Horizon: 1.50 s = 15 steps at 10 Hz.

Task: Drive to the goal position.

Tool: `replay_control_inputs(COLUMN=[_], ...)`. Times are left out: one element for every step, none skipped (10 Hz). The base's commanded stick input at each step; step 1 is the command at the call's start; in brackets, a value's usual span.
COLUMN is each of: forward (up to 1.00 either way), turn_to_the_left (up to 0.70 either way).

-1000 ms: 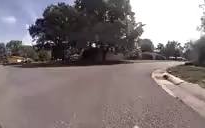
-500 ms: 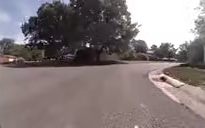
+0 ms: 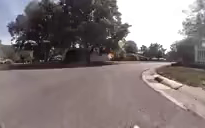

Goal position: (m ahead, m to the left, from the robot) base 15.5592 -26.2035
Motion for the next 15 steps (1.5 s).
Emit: replay_control_inputs(forward=[0.69, 0.69, 0.69, 0.69, 0.69, 0.69, 0.69, 0.69, 0.69, 0.69, 0.69, 0.69, 0.69, 0.69, 0.69], turn_to_the_left=[0.03, -0.02, -0.21, -0.35, -0.23, -0.02, 0.03, 0.03, 0.03, 0.03, 0.03, 0.03, 0.03, 0.03, 0.03])
